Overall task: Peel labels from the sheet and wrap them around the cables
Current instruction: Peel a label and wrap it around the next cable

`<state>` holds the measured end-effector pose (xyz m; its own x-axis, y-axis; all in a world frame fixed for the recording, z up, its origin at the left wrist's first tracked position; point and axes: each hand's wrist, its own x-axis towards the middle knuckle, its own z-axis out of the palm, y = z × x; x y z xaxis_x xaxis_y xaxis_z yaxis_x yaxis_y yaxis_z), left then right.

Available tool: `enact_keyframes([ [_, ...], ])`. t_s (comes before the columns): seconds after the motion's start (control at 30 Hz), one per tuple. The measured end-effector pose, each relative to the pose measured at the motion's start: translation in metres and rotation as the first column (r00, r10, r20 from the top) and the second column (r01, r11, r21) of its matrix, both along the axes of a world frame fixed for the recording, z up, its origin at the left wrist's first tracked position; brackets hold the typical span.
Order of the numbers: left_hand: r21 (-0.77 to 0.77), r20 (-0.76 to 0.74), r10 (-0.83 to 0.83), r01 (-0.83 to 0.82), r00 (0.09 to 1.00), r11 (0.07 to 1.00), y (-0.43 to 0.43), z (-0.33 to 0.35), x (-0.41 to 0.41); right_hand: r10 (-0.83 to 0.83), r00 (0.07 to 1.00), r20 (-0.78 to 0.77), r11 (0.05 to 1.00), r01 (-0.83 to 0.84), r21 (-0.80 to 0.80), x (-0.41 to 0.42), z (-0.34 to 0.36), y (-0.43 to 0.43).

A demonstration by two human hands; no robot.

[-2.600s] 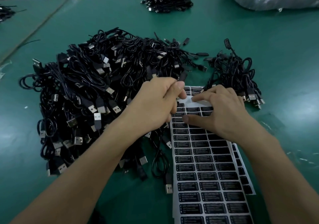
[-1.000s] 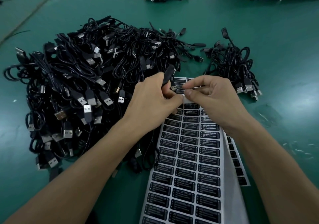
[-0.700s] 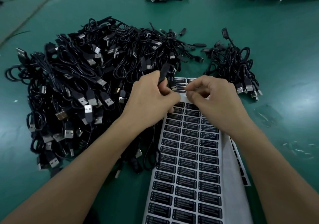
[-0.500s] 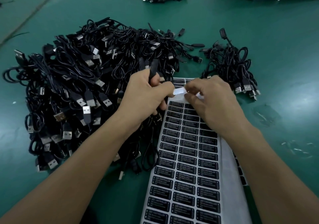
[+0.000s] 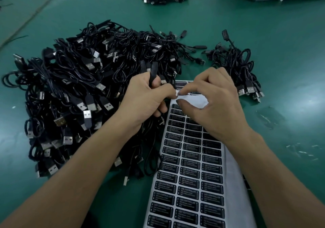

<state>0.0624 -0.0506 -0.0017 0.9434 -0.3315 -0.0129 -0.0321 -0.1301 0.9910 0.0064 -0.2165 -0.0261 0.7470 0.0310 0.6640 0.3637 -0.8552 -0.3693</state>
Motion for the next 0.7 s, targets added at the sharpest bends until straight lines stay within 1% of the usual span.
enact_keyframes([
  [0.1, 0.017, 0.009, -0.03, 0.03, 0.999, 0.999, 0.0003, 0.0014, -0.0014, -0.034, 0.998, 0.061, 0.999, 0.033, 0.014, 0.0005, -0.0016, 0.0035],
  [0.2, 0.035, 0.034, -0.046, 0.044, 0.998, 0.998, 0.0001, 0.0047, -0.0025, -0.043, 0.998, 0.053, 0.996, 0.038, 0.082, 0.0001, -0.003, 0.0065],
  [0.33, 0.021, 0.04, 0.013, -0.014, 0.999, 1.0, -0.0002, 0.0064, -0.003, -0.037, 0.999, -0.038, 0.97, 0.045, 0.239, -0.0013, -0.0055, 0.0082],
  [0.47, 0.018, -0.002, 0.029, -0.029, 1.0, 0.999, -0.0001, 0.0054, -0.0017, -0.005, 0.995, -0.098, 0.903, 0.047, 0.428, -0.001, -0.0046, 0.0079],
  [0.57, 0.026, -0.019, 0.02, -0.02, 1.0, 0.999, 0.0012, 0.0053, -0.0003, 0.005, 0.982, -0.191, 0.871, 0.089, 0.483, 0.0019, -0.0059, 0.0073],
  [0.63, 0.022, -0.02, 0.011, -0.011, 1.0, 1.0, 0.002, 0.0063, -0.0003, 0.029, 0.964, -0.263, 0.836, 0.121, 0.535, 0.0052, -0.0069, 0.0046],
  [0.7, 0.032, -0.014, 0.002, -0.002, 1.0, 0.999, 0.0028, 0.0062, -0.0003, 0.051, 0.952, -0.302, 0.799, 0.142, 0.585, 0.0081, -0.0075, 0.002],
])
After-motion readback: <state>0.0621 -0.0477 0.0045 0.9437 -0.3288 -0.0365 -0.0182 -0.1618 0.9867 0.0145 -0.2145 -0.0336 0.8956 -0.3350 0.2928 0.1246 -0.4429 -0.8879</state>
